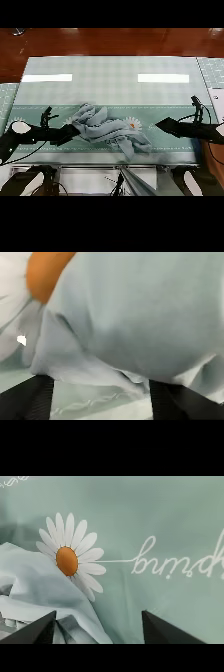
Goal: Fold the shirts.
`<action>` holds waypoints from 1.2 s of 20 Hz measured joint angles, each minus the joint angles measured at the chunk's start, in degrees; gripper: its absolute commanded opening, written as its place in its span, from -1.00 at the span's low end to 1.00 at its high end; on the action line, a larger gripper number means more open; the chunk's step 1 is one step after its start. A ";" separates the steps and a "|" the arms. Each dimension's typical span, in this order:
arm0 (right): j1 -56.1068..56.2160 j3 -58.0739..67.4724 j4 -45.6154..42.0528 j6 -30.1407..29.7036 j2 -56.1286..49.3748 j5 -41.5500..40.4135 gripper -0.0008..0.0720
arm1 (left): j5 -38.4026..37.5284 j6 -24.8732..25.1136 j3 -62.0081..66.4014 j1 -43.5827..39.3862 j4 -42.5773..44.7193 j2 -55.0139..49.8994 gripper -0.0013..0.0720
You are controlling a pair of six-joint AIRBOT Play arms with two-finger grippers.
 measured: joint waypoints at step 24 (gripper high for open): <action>17.27 16.68 0.90 -1.75 -16.44 -2.16 -0.90 | 2.16 10.97 11.58 1.29 -8.66 -1.07 -0.90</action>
